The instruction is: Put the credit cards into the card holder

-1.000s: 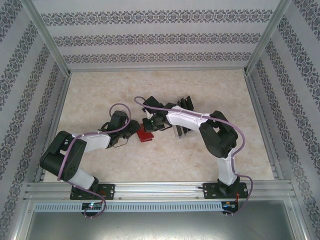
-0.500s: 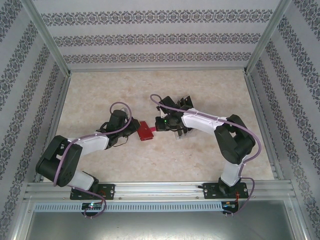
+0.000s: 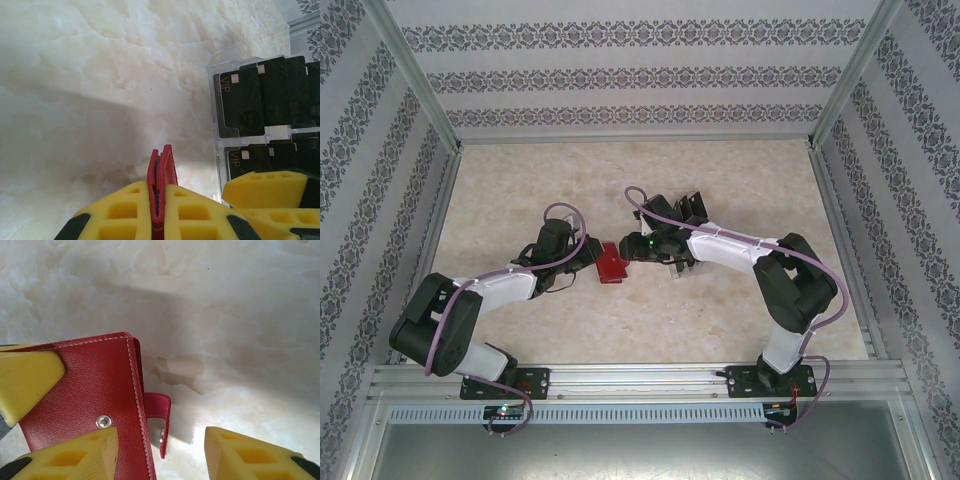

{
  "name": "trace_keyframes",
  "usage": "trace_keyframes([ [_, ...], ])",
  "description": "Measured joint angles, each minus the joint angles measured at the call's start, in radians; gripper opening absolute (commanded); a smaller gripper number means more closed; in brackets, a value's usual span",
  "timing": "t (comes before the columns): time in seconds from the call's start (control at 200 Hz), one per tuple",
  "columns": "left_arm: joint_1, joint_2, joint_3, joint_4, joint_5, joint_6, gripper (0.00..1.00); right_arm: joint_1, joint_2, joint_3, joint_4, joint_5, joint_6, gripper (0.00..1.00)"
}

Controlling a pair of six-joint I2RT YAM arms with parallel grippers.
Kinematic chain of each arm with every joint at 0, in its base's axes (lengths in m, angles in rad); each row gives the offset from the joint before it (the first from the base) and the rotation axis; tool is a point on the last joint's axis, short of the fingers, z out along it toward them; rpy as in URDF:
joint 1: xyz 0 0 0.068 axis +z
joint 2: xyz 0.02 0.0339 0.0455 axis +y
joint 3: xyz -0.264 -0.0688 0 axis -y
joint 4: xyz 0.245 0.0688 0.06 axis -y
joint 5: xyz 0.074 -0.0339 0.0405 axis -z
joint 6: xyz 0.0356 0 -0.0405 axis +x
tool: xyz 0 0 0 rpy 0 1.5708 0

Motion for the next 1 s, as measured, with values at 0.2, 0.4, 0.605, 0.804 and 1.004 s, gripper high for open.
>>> trace_keyframes([
  [0.2, 0.0, -0.005, 0.0, 0.004, 0.011, 0.0, 0.0, 0.0, 0.012, 0.0, 0.026, -0.017, 0.014, 0.43],
  [0.4, 0.0, -0.02, 0.0, 0.004, 0.014, -0.001, 0.0, 0.0, 0.039, -0.019, 0.047, -0.023, 0.025, 0.36],
  [0.605, 0.0, -0.026, 0.0, 0.005, 0.018, -0.001, 0.0, 0.0, 0.042, -0.03, 0.052, -0.027, 0.034, 0.07],
  [0.804, 0.0, -0.029, 0.0, 0.005, 0.01, -0.003, 0.51, 0.0, 0.039, -0.03, 0.05, -0.04, 0.029, 0.0],
  [1.004, 0.002, -0.108, -0.006, -0.06, -0.095, 0.02, 0.88, 0.005, -0.051, -0.029, 0.012, -0.042, 0.03, 0.0],
])
